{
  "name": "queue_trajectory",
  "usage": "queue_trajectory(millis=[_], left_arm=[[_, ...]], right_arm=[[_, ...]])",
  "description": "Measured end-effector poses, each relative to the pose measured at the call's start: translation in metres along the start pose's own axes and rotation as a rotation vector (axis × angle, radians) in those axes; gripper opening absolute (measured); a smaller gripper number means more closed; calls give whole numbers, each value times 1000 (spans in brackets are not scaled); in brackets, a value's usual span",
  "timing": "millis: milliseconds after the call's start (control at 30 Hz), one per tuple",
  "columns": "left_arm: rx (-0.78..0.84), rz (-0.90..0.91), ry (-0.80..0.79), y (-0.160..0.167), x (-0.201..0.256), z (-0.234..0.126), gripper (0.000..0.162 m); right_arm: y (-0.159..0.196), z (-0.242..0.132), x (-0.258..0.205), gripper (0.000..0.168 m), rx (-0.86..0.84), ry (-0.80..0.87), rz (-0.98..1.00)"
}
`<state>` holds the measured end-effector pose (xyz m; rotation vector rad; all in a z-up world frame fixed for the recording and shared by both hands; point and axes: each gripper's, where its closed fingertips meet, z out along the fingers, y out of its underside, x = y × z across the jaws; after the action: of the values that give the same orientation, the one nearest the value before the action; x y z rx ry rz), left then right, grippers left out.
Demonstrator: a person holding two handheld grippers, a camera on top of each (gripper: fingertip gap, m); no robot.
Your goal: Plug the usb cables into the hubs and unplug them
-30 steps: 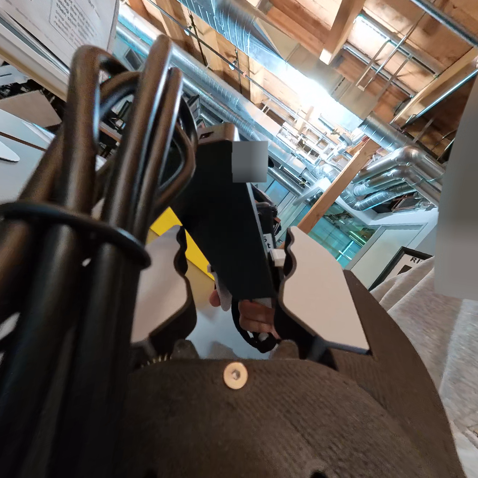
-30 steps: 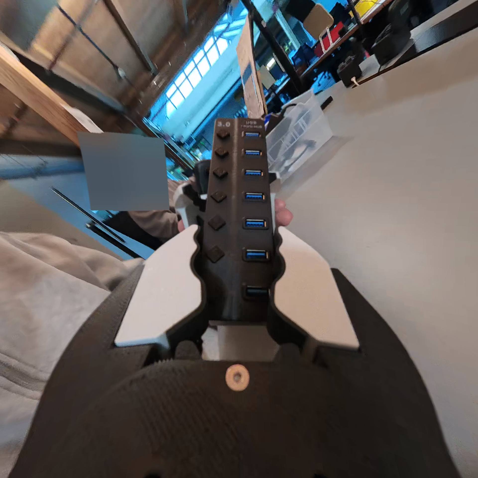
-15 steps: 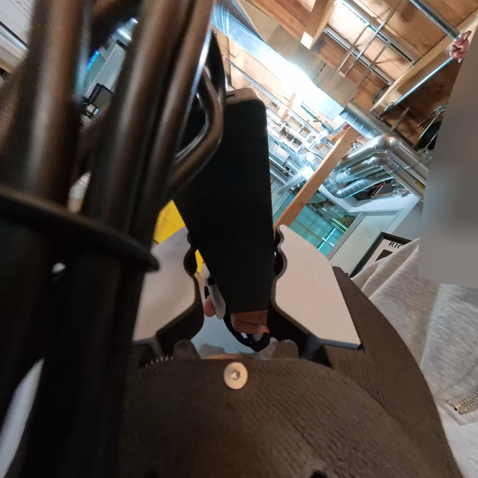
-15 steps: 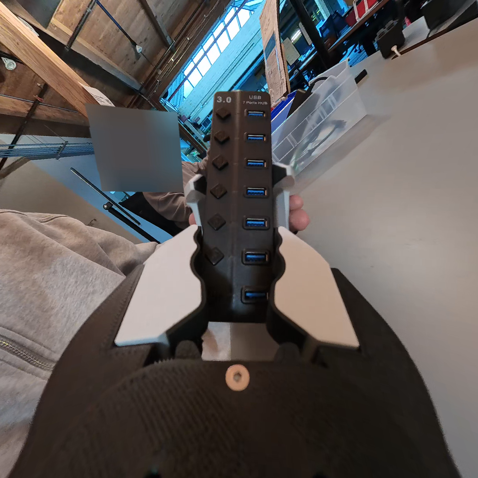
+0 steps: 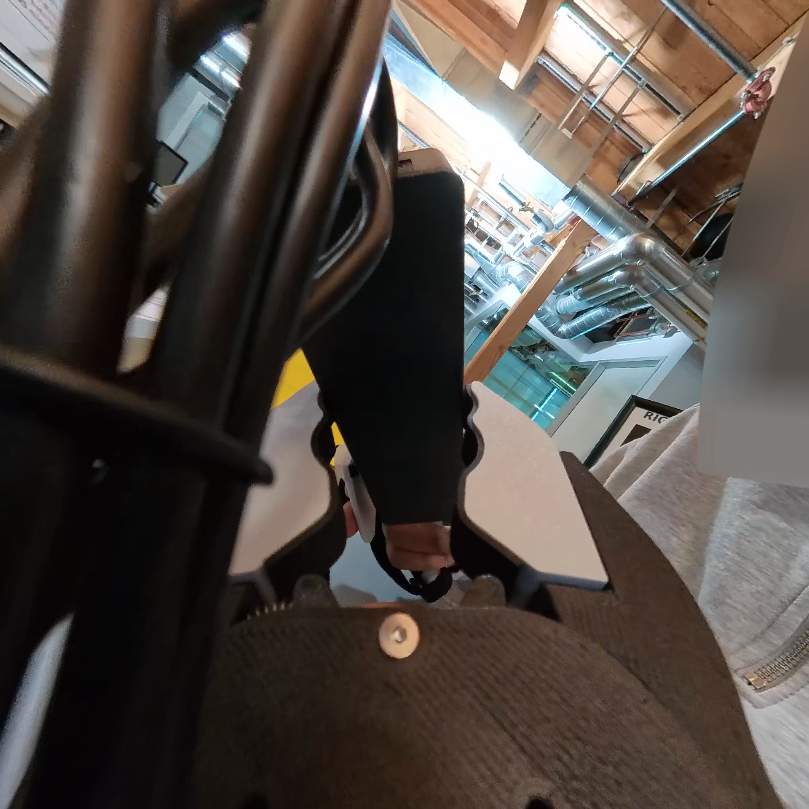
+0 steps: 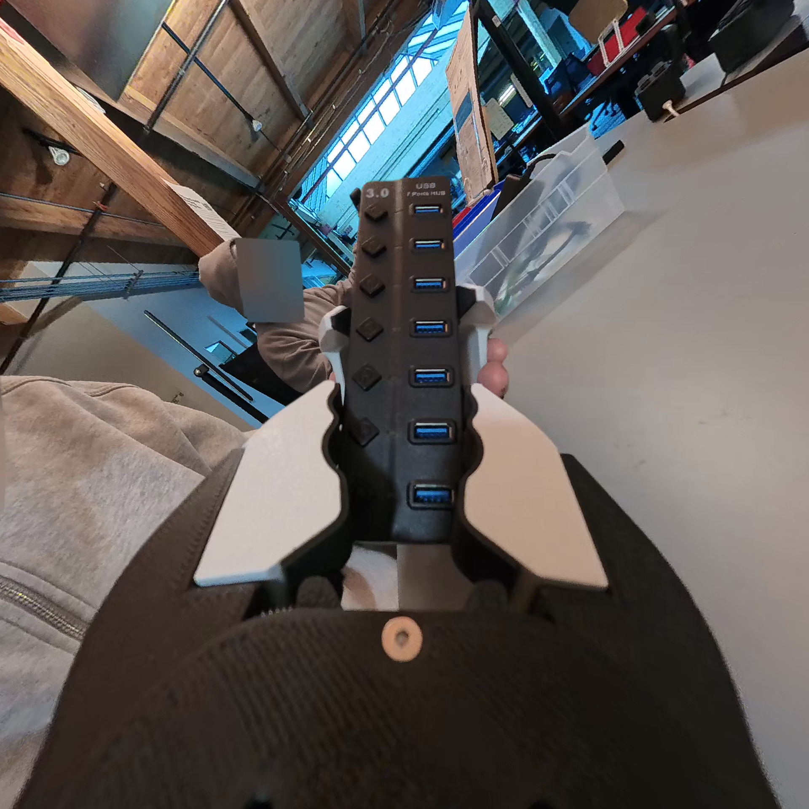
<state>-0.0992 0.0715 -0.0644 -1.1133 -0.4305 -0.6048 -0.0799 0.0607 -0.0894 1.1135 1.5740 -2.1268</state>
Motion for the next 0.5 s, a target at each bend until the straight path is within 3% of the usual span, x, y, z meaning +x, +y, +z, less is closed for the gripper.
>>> queue_trajectory(millis=[500], left_arm=[[38, 9, -2, -9, -1, -4, 55]], right_arm=[[-4, -2, 2, 52, 18, 3, 12]])
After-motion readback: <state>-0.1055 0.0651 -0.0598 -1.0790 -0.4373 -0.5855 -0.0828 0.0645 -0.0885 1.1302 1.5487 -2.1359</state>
